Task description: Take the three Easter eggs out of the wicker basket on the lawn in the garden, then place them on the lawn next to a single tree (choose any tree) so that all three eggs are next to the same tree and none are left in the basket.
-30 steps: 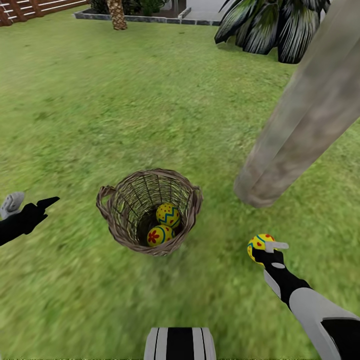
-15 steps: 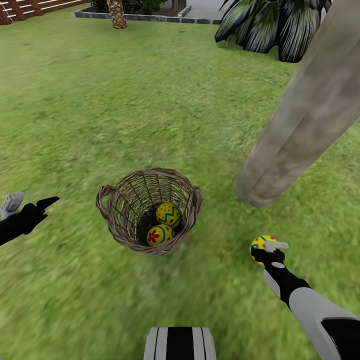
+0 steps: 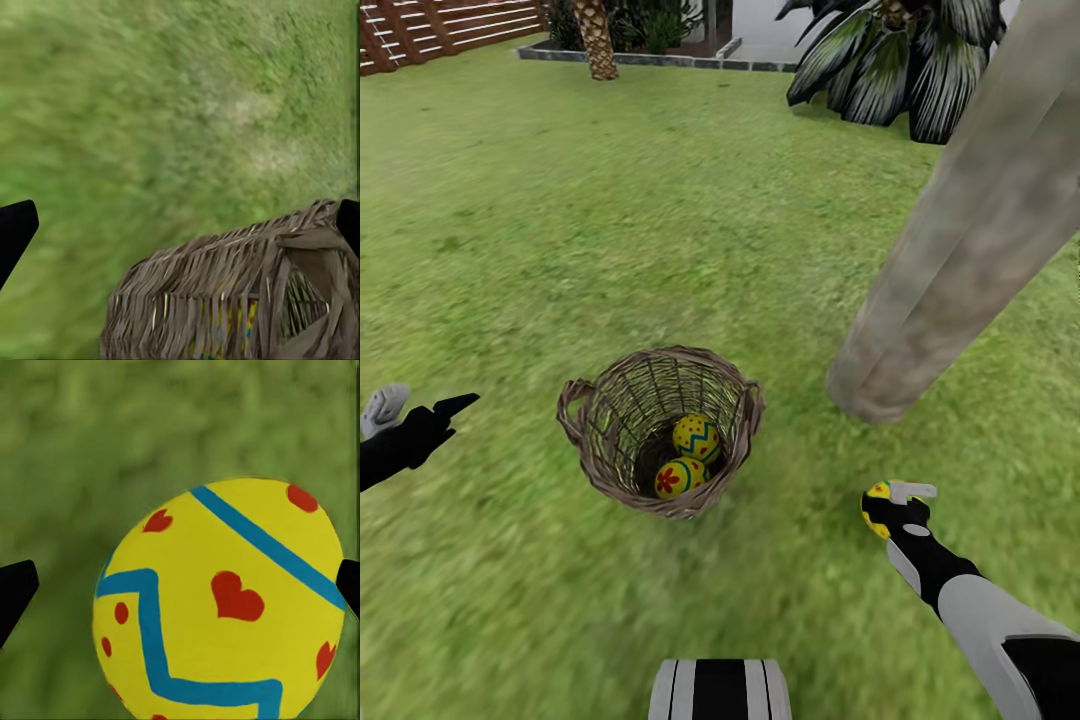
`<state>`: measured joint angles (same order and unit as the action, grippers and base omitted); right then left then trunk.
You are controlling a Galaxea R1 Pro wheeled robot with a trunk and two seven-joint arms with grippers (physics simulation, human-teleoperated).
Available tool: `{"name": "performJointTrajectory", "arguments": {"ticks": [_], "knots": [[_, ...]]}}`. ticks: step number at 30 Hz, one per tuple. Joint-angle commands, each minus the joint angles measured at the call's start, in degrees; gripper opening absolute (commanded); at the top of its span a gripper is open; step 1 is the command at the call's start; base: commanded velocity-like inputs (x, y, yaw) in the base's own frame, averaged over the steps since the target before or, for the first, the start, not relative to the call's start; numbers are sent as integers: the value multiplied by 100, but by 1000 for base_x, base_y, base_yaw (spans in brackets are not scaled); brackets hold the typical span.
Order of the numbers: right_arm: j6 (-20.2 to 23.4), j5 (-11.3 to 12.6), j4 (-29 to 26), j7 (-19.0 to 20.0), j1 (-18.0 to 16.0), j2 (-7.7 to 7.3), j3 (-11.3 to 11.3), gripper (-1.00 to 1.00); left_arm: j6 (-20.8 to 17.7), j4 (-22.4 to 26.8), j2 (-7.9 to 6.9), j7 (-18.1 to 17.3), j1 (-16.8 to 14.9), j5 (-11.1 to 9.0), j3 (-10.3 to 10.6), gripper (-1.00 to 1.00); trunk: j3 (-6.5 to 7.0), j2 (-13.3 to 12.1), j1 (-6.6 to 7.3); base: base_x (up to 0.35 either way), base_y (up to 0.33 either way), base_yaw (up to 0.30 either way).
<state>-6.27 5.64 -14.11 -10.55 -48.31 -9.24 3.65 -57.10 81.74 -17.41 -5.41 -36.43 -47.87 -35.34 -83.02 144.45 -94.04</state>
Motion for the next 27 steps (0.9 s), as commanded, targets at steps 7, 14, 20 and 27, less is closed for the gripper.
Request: {"name": "performJointTrajectory", "arguments": {"ticks": [7,14,20,27], "knots": [[-21,60,7,-18,-3,8,39,100,-26,-9,1,-57,-5,59,8,100,152,-8,19,0,0,0],[-7,69,5,24,-3,11,39,100,-29,-10,-7,-48,-5,59,9,100,307,-18,37,0,0,0],[53,74,-426,19,46,20,55,100,-29,-25,-8,-48,-5,66,9,100,440,-26,52,0,0,0],[63,78,-472,26,68,34,75,100,-27,-27,-8,-48,-5,68,17,100,595,-35,70,0,0,0]]}}
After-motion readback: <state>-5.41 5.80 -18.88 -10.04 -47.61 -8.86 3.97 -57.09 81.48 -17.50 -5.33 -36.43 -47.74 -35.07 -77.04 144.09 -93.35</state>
